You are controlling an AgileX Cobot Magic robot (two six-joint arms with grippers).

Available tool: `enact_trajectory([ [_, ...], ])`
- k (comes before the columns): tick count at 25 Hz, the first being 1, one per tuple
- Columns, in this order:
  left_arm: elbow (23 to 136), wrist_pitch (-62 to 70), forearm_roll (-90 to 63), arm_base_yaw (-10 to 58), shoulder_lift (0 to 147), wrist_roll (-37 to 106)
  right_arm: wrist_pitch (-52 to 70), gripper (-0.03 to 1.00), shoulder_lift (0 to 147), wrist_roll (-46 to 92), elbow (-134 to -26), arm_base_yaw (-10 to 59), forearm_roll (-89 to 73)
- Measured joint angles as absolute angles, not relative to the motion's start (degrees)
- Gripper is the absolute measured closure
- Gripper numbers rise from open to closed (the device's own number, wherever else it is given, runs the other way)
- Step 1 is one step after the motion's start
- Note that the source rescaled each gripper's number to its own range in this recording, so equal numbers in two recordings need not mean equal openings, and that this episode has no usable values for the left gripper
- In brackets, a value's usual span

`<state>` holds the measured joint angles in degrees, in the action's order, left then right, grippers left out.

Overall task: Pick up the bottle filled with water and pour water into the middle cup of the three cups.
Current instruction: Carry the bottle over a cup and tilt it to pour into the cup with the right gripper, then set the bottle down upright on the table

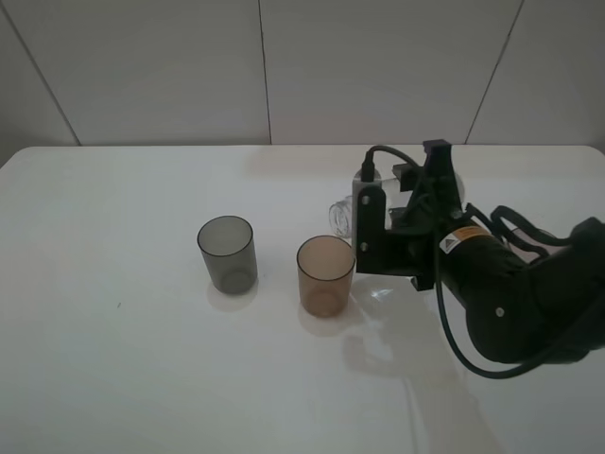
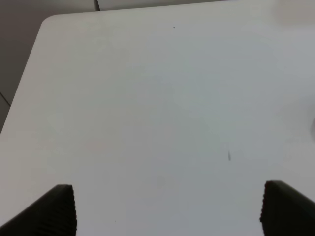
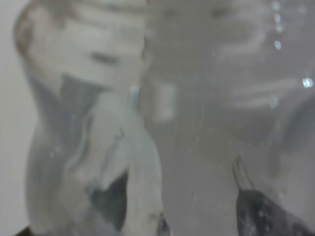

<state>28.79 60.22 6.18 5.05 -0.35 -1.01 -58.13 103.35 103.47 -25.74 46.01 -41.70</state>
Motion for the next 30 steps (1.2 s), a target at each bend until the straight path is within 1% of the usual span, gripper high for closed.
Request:
enact_trajectory([
  [6,28.79,60.22,6.18,5.05,-0.35,-1.01,-58.90,0.96,104.84,107.94,-27.16,46.01,-41.66],
  [14,28.79,60.22,6.18,5.05,-0.35,-1.01,-60.71,0.96,105.01,109.42,-27.23,46.01,-40.50],
  [30,28.79,60.22,6.18,5.05,-0.35,-1.01,-62.90,0.96,105.20,117.96,-27.34,46.01,-40.59],
])
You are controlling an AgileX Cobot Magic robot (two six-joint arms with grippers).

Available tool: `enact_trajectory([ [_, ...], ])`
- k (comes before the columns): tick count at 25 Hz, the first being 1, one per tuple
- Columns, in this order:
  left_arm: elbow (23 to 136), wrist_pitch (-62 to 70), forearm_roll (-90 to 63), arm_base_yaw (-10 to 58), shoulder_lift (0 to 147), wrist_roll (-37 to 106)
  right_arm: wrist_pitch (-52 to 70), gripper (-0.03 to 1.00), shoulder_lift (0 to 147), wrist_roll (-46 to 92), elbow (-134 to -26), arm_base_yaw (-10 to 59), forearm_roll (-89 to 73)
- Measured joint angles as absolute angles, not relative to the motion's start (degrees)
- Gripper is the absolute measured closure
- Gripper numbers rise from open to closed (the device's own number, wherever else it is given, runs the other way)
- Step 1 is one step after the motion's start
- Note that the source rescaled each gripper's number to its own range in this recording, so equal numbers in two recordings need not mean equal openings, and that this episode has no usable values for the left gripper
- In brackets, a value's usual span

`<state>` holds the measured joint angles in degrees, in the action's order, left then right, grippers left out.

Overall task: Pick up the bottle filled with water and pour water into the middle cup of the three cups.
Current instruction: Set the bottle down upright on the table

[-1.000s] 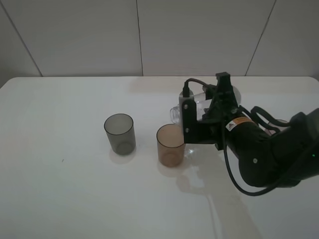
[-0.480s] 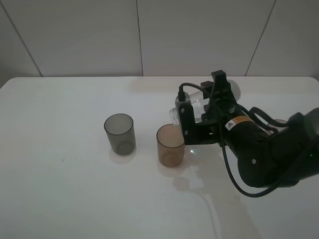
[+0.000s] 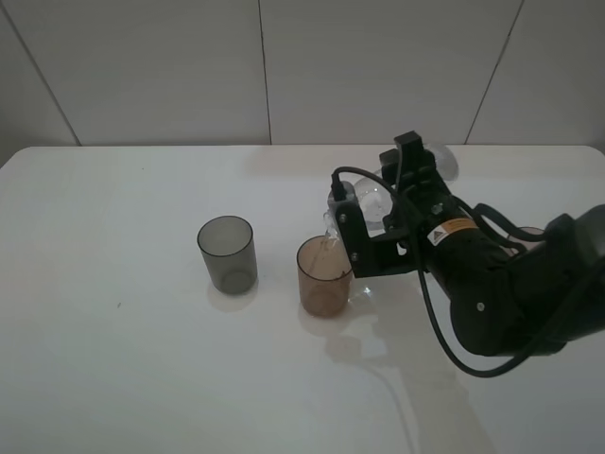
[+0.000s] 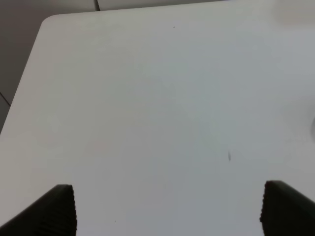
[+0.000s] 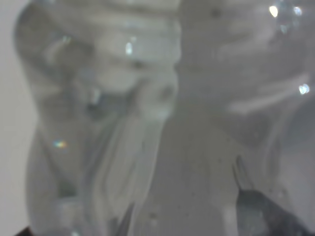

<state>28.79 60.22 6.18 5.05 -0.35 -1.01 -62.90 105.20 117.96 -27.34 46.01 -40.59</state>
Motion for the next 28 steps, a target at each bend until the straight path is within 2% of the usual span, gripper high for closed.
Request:
enact_trajectory([
  [28,28.79,60.22,6.18,5.05,-0.35,-1.01,-66.59,0.96,105.20,126.29,-27.34,46.01,-39.90],
])
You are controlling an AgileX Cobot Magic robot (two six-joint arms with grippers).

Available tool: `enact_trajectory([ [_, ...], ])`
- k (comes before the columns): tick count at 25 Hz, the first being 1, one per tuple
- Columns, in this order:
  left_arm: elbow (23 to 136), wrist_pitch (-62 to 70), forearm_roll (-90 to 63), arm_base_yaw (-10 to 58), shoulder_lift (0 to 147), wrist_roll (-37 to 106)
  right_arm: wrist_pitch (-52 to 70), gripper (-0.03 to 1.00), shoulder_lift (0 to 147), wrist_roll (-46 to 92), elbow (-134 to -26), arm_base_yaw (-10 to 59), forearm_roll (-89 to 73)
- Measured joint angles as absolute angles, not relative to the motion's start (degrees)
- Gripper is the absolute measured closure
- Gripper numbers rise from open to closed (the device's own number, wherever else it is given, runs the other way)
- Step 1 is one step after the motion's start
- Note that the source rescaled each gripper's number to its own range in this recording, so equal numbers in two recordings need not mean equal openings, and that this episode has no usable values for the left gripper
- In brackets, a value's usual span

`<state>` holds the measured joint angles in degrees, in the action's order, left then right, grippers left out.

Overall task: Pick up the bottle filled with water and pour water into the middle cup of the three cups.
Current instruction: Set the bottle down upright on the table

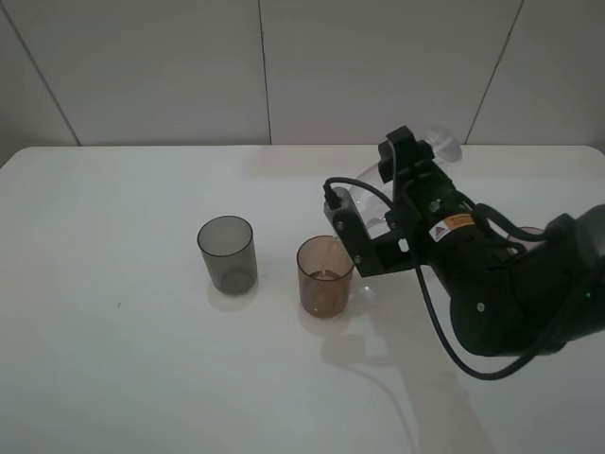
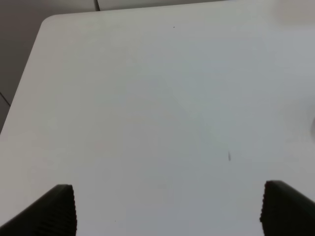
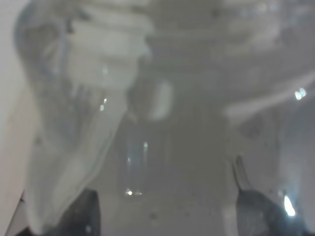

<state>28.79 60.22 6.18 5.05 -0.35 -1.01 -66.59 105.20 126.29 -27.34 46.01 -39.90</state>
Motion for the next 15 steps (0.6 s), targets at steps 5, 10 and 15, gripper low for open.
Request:
enact_trajectory([
  [5,28.79,60.22,6.18,5.05,-0.35,-1.01,-66.62,0.96,105.20,128.33,-27.34,46.01,-39.51],
  [10,28.79,60.22,6.18,5.05,-0.35,-1.01,-67.29,0.96,105.20,130.88,-27.34,46.01,-38.98],
  [15,28.79,60.22,6.18,5.05,-0.35,-1.01,-68.21,0.96,105.20,131.46,-27.34,46.08,-37.44],
])
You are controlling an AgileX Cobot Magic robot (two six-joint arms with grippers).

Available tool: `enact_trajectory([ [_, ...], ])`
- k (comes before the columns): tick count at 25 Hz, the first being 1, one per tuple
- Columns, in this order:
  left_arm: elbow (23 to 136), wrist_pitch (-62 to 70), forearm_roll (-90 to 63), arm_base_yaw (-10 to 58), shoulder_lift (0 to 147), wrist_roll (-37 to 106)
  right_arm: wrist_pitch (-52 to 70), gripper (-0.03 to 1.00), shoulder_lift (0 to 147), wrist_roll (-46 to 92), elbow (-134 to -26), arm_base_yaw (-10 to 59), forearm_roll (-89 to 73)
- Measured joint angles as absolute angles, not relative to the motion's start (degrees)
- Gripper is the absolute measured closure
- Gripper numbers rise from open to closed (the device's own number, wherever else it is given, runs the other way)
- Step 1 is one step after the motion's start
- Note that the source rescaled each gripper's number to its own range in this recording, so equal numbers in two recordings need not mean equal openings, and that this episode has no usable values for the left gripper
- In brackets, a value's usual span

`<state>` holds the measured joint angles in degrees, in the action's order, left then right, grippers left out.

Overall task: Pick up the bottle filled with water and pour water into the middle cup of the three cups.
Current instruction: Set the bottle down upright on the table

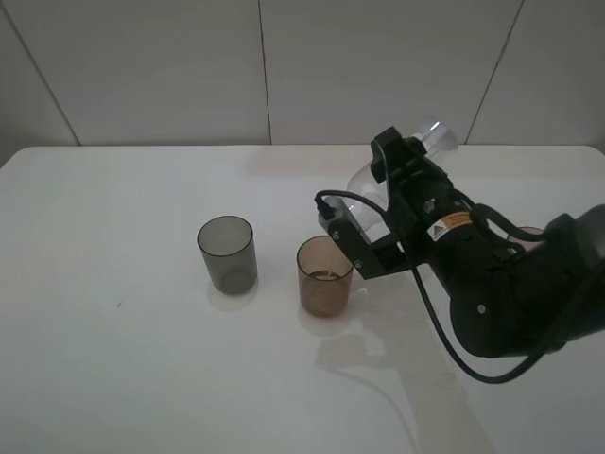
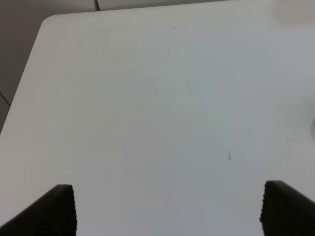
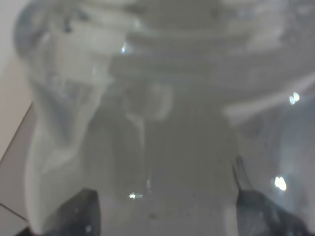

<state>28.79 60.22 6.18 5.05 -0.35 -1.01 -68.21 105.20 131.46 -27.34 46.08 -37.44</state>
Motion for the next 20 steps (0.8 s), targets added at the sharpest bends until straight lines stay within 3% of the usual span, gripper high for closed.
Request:
enact_trajectory([
  [20,28.79,60.22,6.18,5.05,-0.35,-1.01,-68.76,0.96,105.20,132.83,-27.34,46.72,-36.43],
])
